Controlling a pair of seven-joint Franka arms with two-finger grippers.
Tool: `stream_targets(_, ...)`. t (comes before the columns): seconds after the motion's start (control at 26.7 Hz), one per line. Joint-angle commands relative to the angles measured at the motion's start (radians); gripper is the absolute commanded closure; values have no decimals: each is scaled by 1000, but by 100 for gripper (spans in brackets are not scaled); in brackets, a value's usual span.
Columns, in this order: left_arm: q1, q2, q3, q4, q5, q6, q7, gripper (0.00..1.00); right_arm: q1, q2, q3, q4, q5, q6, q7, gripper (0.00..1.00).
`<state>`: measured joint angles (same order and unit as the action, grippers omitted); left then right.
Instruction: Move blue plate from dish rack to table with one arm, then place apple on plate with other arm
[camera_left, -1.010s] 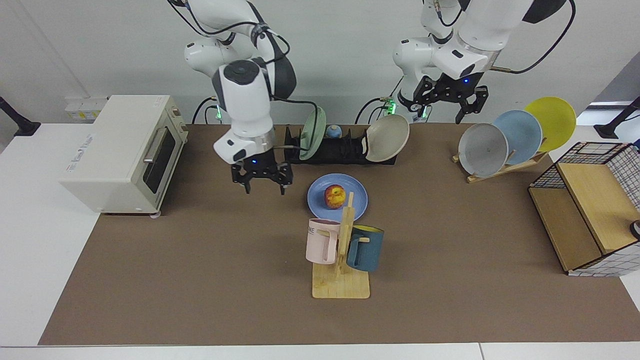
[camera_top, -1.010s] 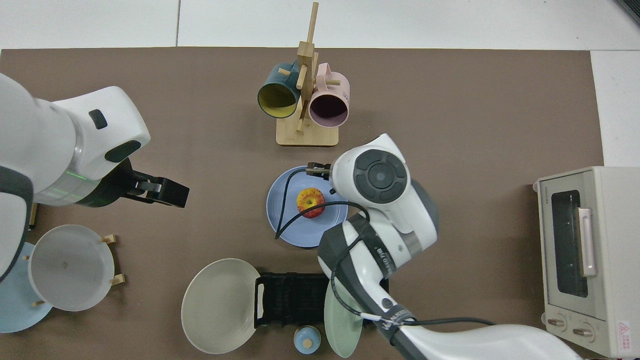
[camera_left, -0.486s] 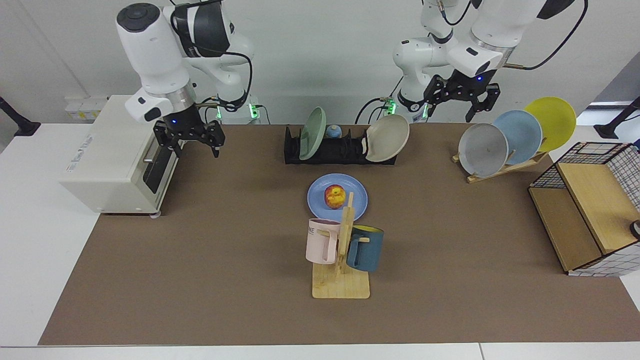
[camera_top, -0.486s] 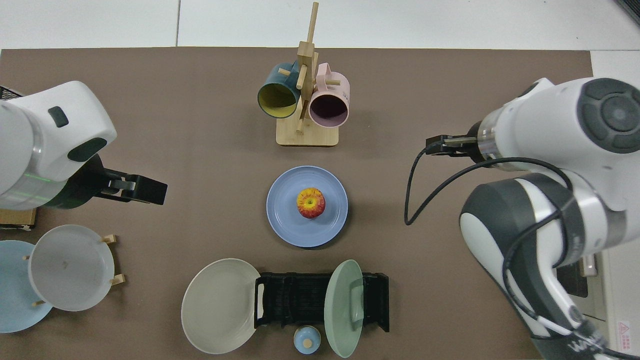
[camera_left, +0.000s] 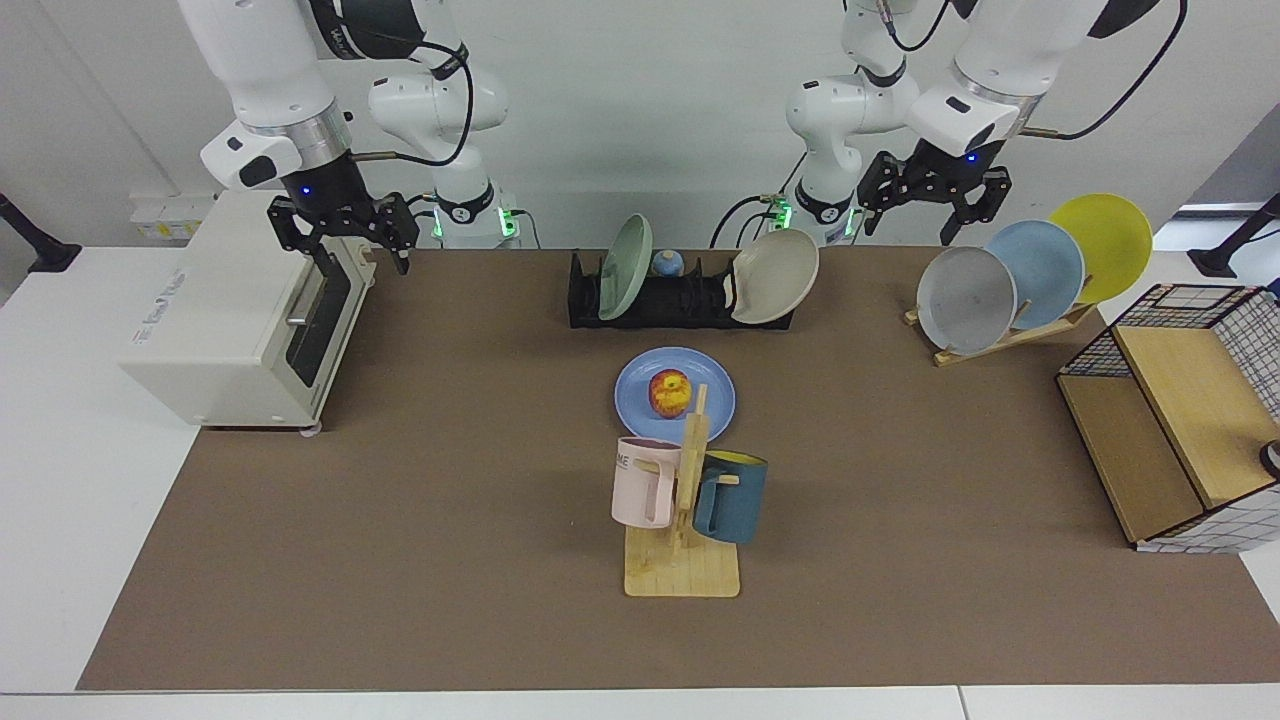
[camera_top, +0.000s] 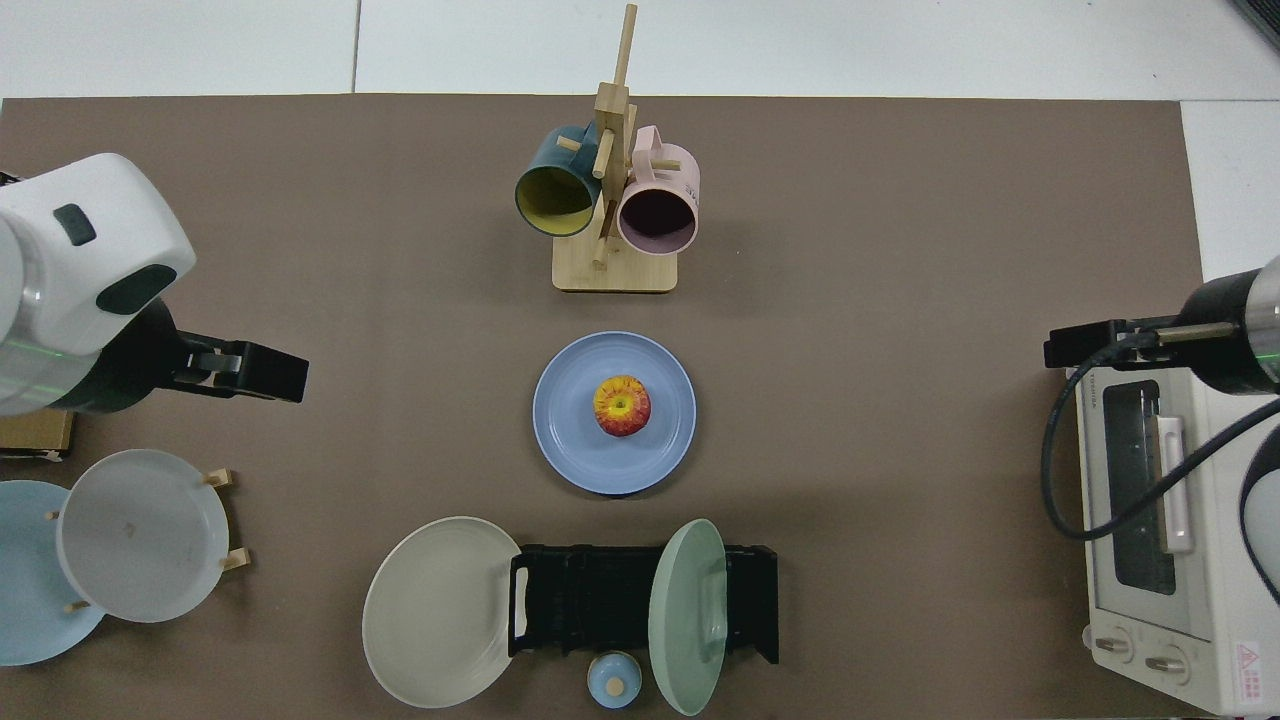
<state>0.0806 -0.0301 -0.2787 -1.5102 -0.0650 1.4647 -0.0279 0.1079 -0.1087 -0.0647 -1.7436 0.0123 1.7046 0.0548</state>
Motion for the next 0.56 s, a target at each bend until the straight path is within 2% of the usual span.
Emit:
stream_targets(0.0,16,-8,-8,8,17,-18,-7,0,-36,-5,16,3,17,-8,-26,0)
stream_targets(0.52,16,-8,-8,8,17,-18,-7,0,-37,-11,14,1,5,-20,-24,0)
